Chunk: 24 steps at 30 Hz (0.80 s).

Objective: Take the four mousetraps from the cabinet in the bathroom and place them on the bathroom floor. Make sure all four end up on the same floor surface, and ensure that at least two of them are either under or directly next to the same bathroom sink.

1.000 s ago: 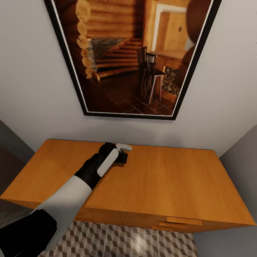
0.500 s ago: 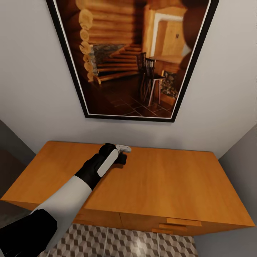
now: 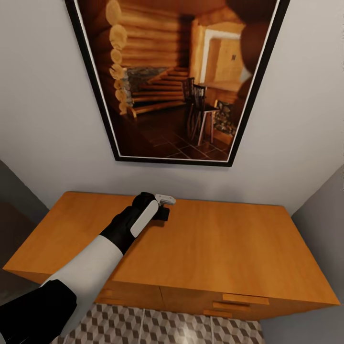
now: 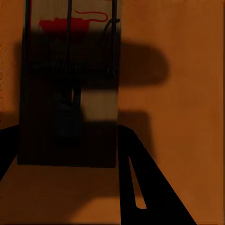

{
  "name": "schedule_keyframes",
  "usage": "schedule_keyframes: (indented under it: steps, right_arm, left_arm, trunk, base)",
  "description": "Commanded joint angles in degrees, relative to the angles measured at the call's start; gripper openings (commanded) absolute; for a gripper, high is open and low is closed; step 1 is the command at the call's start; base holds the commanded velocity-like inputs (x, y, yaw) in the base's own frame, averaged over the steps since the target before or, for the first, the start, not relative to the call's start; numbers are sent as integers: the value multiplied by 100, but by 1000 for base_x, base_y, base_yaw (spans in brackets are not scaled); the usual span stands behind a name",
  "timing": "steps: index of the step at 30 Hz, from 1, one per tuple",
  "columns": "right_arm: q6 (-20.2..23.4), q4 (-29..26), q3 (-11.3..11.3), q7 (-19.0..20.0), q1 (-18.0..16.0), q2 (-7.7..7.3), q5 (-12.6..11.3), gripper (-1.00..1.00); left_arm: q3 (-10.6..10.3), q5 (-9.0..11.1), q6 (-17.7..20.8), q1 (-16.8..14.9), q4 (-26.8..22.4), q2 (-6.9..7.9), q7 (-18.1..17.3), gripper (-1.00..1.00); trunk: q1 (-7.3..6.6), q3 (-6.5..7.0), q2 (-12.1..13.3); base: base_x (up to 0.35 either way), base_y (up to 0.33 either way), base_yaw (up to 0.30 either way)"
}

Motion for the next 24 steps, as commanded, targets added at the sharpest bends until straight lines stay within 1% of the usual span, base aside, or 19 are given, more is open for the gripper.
schedule_keyframes:
  steps: [1,5,8,24]
  right_arm:
    - [-20,6,35,42,-4,0,-72,-100]
    - [-20,5,36,42,-4,-2,-72,-100]
    - [-20,7,36,42,-4,-2,-72,-100]
    - [-20,6,36,42,-4,-3,-72,-100]
  left_arm:
    - [-13,43,16,-6,-2,2,59,-100]
    - [-13,45,16,-6,0,1,59,-100]
    - [-13,45,16,-6,1,2,59,-100]
    - [-13,46,16,-6,77,2,59,-100]
  trunk:
    - [3,0,-10]
    - [3,36,-10]
    - [3,64,-10]
    - [3,206,-10]
  base:
    - [0,0,0]
    - [-51,0,0]
    - [-192,0,0]
    - [-317,0,0]
